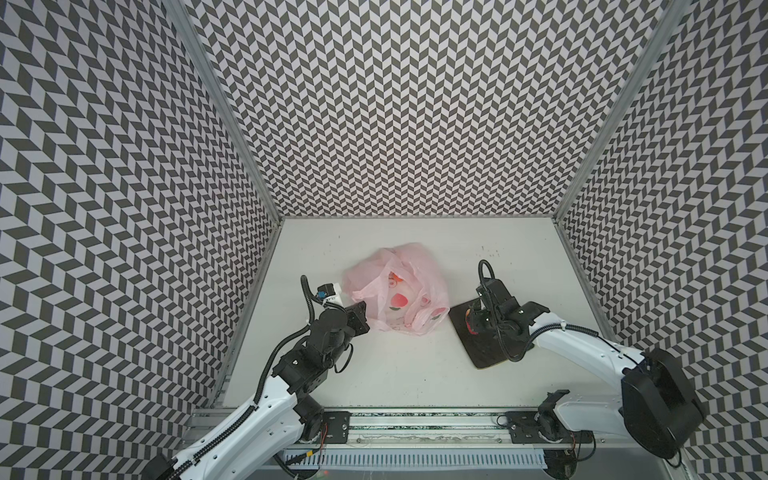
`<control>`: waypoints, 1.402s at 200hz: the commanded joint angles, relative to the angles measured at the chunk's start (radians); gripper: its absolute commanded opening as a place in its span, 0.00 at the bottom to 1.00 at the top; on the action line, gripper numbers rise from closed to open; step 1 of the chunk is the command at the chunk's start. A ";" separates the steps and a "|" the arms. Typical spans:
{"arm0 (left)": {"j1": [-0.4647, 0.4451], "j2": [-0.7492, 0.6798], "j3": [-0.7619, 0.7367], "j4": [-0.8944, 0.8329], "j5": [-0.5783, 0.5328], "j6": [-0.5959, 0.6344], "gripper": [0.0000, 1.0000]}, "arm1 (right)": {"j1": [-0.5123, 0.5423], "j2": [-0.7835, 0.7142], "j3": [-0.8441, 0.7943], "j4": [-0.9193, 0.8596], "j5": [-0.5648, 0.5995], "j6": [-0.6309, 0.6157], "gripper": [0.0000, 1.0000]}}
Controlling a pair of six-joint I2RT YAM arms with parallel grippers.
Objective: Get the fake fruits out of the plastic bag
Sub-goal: 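Lower the strawberry onto the dark tray and open the right gripper, then move the right gripper back over the bag opening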
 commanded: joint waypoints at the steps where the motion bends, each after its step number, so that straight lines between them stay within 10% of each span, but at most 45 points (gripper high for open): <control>1: -0.006 -0.010 -0.001 0.014 -0.005 0.012 0.00 | -0.007 0.011 -0.008 0.026 -0.001 -0.033 0.21; 147: -0.006 -0.019 0.000 0.005 0.001 0.015 0.00 | -0.020 -0.093 0.020 0.011 0.012 -0.022 0.78; 208: -0.006 -0.011 0.002 0.013 0.007 0.015 0.00 | 0.034 -0.308 -0.034 0.486 -0.255 -0.066 0.54; 280: -0.006 -0.012 0.017 -0.009 0.012 0.030 0.00 | 0.274 0.008 0.066 0.710 -0.253 -0.116 0.38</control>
